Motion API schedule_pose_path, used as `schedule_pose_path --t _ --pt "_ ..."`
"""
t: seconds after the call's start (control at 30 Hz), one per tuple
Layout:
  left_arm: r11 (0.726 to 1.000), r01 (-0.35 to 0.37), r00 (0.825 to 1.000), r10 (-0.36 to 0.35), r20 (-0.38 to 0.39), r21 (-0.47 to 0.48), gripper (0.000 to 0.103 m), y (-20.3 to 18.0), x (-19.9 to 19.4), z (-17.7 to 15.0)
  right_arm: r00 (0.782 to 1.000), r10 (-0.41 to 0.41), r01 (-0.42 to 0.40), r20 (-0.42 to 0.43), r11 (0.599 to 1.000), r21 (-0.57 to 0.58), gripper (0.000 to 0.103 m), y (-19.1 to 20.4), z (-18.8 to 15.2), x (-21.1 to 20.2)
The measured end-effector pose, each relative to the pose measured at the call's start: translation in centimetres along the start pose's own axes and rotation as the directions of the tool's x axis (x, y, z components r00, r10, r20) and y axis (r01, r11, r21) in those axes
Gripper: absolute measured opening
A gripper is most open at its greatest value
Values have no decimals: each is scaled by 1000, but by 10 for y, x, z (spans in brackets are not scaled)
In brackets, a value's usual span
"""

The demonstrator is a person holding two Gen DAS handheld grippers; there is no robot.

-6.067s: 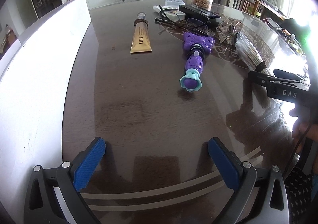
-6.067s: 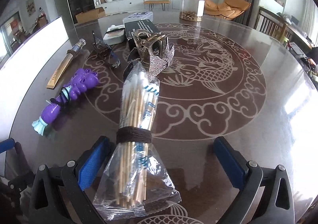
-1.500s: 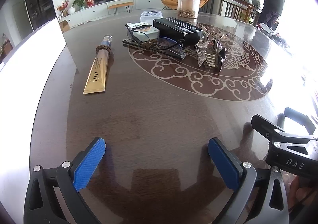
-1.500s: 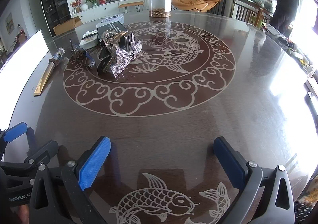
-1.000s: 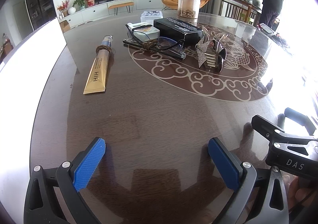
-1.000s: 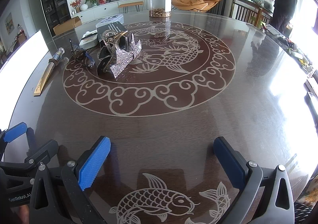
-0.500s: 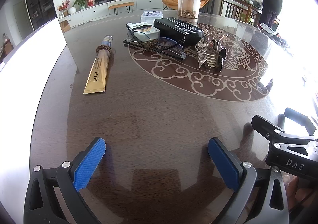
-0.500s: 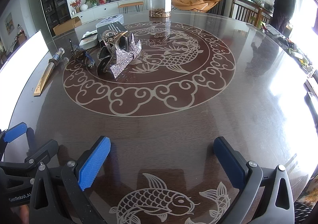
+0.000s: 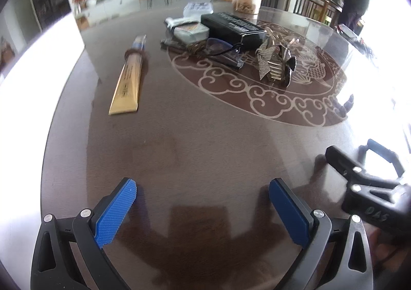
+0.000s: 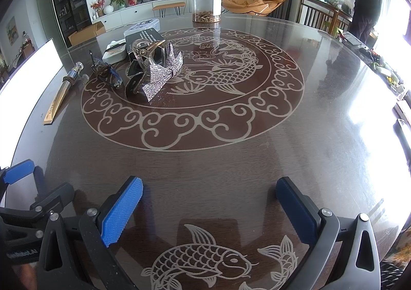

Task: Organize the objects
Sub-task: 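Move the left tool to the gold HIH tube and close on it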

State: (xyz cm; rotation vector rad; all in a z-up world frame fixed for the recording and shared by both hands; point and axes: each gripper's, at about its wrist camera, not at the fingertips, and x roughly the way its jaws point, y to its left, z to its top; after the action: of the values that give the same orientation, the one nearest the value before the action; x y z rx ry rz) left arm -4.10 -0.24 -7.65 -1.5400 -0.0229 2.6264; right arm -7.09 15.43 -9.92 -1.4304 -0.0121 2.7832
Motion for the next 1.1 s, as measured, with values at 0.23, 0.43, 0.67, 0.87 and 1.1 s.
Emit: schedule_pose_path --t 0.23,0.43,0.67,0.87,1.1 --pt "991 -90 992 97 77 -96 103 36 -17 69 1000 -1 1 0 1000 0 103 0 0 0" --pt "975 -199 980 198 -17 -100 96 58 38 112 1000 0 0 0 1000 0 103 0 0 0" --pt "979 -155 986 145 -85 -129 97 73 70 133 1000 -1 1 0 1000 0 103 0 0 0" --pt "977 -158 986 149 -70 -146 103 77 82 151 1000 -1 1 0 1000 0 103 1 0 0" --pt "970 -178 983 183 15 -167 35 76 71 149 1000 -1 1 0 1000 0 103 1 0 0"
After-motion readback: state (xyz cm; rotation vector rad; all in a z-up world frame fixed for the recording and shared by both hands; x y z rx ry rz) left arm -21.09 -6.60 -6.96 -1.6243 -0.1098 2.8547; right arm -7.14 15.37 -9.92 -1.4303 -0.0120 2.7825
